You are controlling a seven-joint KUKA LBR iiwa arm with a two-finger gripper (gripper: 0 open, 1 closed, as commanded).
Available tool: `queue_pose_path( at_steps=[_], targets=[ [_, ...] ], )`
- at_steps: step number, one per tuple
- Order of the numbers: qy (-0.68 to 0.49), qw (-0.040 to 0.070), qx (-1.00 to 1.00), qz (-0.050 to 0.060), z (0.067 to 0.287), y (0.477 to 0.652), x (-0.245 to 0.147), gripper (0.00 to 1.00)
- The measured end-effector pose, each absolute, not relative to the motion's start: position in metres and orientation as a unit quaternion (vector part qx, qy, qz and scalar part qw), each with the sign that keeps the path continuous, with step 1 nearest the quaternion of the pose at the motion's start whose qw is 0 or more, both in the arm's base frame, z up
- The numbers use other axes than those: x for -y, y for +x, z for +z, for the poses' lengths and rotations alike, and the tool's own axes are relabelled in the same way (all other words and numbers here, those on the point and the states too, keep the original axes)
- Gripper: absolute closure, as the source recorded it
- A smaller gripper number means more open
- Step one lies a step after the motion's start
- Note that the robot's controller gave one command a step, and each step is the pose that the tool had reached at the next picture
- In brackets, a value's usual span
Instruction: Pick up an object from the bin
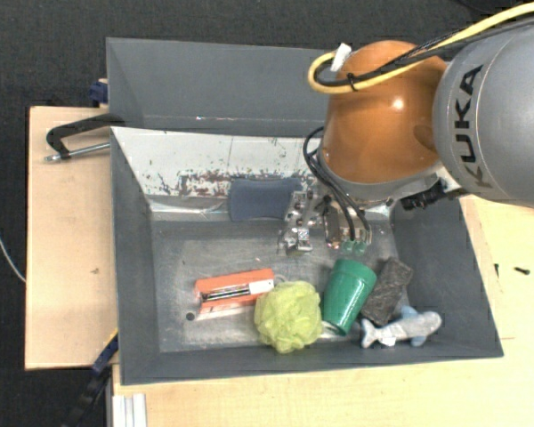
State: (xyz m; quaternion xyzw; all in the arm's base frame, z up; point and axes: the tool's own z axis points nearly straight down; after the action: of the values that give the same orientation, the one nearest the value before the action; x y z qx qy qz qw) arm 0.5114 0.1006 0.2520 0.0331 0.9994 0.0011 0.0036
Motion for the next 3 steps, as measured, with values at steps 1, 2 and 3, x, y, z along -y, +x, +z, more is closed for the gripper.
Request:
queue_pose_path(
  at_steps=[1,2,3],
  targets=[
    [-0.063,0.001,-0.998,0.0,0.216,0.501,-0.121,1.0],
    [-0.205,0.0,-0.979,0.0,0.201,0.496,-0.112,0.0],
    [-0.205,0.0,-0.979,0.0,0.201,0.496,-0.112,0.0]
  ],
)
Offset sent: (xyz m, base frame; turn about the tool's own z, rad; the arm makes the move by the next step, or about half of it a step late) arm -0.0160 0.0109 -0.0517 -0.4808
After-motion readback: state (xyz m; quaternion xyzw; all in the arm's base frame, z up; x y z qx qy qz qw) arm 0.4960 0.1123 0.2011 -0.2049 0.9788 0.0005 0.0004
